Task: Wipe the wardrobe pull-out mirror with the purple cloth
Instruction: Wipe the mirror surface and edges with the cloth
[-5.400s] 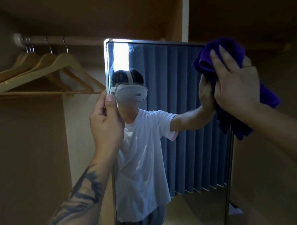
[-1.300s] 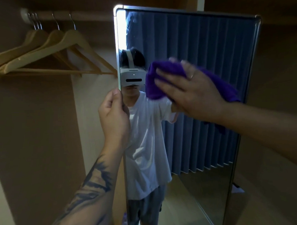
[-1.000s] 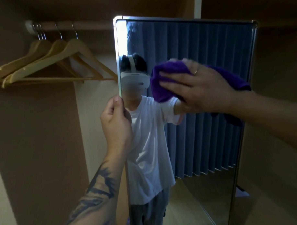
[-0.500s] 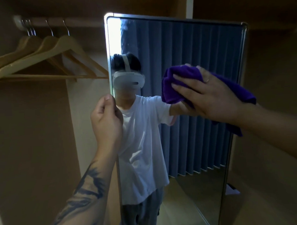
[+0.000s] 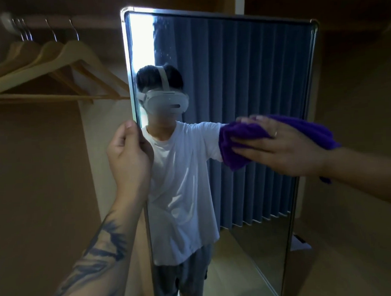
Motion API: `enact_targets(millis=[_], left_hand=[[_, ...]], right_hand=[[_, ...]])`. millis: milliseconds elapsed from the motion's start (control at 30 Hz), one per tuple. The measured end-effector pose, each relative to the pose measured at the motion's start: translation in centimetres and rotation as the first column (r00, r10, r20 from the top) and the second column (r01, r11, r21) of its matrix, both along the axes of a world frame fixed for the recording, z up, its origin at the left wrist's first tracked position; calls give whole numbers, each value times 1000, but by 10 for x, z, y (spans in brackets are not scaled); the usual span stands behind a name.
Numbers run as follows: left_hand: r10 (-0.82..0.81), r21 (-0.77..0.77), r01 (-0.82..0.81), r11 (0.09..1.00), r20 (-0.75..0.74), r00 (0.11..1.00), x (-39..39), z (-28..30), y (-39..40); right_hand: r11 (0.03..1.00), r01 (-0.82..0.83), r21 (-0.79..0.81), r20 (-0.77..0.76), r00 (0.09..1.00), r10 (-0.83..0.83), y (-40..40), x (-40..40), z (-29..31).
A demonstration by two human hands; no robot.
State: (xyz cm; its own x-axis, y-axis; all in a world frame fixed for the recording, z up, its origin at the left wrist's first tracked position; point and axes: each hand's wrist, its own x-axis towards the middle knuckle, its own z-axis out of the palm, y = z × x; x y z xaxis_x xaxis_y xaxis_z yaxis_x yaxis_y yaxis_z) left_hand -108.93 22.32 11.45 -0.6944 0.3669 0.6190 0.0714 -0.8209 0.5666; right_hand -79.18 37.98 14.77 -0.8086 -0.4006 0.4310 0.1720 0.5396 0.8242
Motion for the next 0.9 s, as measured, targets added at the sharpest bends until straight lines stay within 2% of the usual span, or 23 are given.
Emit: enact_targets(millis=[67, 100, 167, 233, 333, 400, 467, 567, 633, 700, 767, 833, 900], left_hand=[[6, -7, -6, 1000, -7, 1000, 2, -1, 0], [20, -11, -21, 1000, -12, 1000, 4, -1, -1], [35, -23, -36, 999, -15, 999, 5, -1, -2], [37, -26, -37, 999, -17, 999, 3, 0, -2], [32, -23, -32, 999, -6, 999, 4, 1, -3], [20, -25, -20, 999, 0, 1000, 5, 1, -2], [13, -21, -13, 1000, 12, 1000, 3, 0, -2], [6, -13, -6, 1000, 13, 1000, 2, -3, -2], [-1, -11, 2, 1000, 15, 1000, 3, -2, -2], [11, -14, -11, 1000, -2, 1000, 2, 0, -4], [35, -30, -36, 999, -22, 999, 3, -4, -4], [44, -52, -46, 998, -28, 999, 6, -19, -5], [91, -81, -97, 992, -74, 993, 7, -40, -5]], right_hand=[[998, -26, 51, 130, 991, 20, -3, 6, -4], [996, -36, 77, 138, 990, 25, -3, 9, 5], [998, -7, 69, 54, 999, 4, 2, 13, 27], [998, 65, 21, -115, 991, -62, 7, 15, 43], [990, 120, -79, -242, 961, -136, 4, 5, 28], [992, 112, -51, -190, 975, -120, 4, 6, 1], [987, 132, -93, -73, 988, -139, 7, 17, -12], [987, 155, -26, -15, 988, -156, 15, 29, 8], [987, 162, -10, -140, 977, -161, 18, 31, 28], [975, 160, -156, -362, 909, -208, 12, 27, 34], [953, 125, -276, -475, 844, -248, 0, 15, 15], [950, 129, -286, -443, 861, -250, -3, 6, -23], [962, 184, -204, -323, 915, -243, -1, 9, -53]])
